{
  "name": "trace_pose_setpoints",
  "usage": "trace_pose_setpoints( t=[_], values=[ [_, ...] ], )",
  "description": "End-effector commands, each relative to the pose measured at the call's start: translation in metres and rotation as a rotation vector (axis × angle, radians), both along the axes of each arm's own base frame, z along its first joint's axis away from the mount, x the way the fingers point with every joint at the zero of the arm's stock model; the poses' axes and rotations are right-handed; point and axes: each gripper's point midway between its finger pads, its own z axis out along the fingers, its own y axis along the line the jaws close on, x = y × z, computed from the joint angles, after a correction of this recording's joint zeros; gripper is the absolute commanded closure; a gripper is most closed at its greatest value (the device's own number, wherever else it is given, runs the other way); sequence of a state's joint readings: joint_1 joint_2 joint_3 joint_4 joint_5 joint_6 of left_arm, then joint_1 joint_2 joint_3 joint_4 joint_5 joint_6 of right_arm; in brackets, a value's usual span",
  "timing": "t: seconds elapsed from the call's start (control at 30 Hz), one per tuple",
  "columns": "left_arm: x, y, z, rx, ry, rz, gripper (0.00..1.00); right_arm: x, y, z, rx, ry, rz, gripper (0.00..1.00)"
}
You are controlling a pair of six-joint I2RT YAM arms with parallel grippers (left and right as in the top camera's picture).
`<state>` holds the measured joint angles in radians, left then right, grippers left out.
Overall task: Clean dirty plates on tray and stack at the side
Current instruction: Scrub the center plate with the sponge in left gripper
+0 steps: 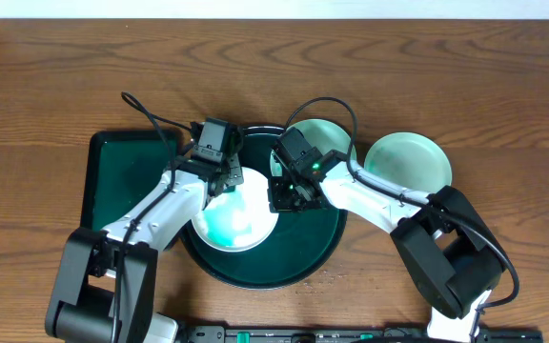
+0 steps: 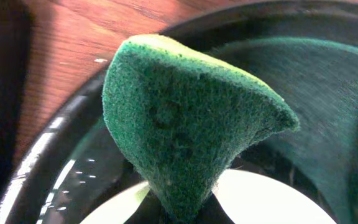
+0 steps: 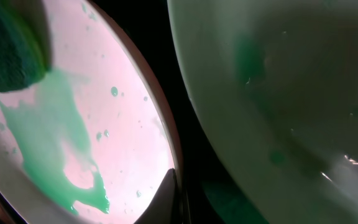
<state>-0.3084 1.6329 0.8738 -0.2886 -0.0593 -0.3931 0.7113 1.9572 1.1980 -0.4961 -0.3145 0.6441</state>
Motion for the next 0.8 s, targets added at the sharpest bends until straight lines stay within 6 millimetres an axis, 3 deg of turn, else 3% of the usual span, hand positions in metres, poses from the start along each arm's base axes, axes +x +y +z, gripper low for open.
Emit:
trace_pose_setpoints(
  t=[0.0, 0.2, 0.43, 0.57, 0.77],
  values=[
    [-0.015, -0.023, -0.009, -0.082, 0.075, -0.165, 0.93, 0.006, -0.002, -0.005, -0.016, -0.003, -0.016, 0.99],
    [-0.055, -0.013, -0.022, -0.056, 0.249, -0.162, 0.92, 0.006, -0.002, -0.005, -0.017, -0.003, -0.015, 0.99],
    [-0.084, -0.006, -0.026, -0.038, 0.37, -0.156, 0.93, 0.005, -0.001, -0.004, -0.011, -0.002, -0.007, 0.99],
    [-0.1, -0.011, -0.026, -0.079, 0.438, -0.167, 0.92, 0.005, -0.001, -0.004, -0.011, -0.001, -0.006, 0.99],
    [-0.116, -0.027, -0.023, -0.158, 0.486, -0.329, 0.93, 0.004, 0.0, -0.004, -0.003, 0.002, 0.003, 0.99]
  ],
)
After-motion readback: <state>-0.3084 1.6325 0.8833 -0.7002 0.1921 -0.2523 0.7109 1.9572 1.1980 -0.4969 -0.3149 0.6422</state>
